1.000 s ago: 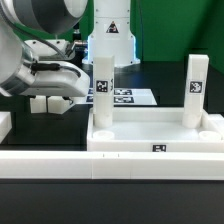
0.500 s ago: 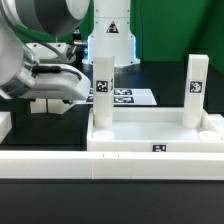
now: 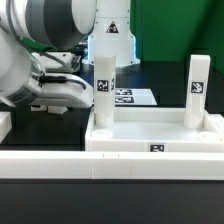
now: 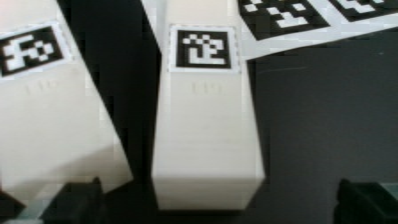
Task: Assemble desk
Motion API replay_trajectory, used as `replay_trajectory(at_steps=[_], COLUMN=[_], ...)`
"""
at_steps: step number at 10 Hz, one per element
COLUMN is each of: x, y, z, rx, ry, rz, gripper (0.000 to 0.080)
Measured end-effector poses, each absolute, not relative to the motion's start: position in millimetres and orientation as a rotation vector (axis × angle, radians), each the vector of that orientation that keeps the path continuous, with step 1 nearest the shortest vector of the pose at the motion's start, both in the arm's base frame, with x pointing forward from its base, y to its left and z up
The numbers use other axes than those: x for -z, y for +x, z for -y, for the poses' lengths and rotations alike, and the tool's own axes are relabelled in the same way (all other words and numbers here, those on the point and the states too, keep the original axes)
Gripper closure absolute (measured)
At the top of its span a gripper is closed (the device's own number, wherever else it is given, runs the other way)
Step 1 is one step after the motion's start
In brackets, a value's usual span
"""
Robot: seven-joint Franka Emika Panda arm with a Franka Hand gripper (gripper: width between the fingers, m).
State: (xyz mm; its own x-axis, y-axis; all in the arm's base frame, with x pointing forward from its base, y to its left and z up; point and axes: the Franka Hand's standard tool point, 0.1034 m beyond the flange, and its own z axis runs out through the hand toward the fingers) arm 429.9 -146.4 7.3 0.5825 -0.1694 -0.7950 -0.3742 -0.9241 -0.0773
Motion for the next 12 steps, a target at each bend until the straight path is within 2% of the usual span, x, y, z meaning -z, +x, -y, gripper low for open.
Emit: replay_trajectory(at_steps=[9,10,11,12], x=[-3.0,-2.9,-2.9,-2.9], y=[417,417,417,417], z=[142,143,143,143], rx=[-1.291,-1.292,-1.291,-1.291], ry=[-2.557,-2.554,-2.554,-2.554], rz=[-0.465,-0.468,-0.469,-0.469], gripper=[0.0151,0.0266,0.0266,0.0401])
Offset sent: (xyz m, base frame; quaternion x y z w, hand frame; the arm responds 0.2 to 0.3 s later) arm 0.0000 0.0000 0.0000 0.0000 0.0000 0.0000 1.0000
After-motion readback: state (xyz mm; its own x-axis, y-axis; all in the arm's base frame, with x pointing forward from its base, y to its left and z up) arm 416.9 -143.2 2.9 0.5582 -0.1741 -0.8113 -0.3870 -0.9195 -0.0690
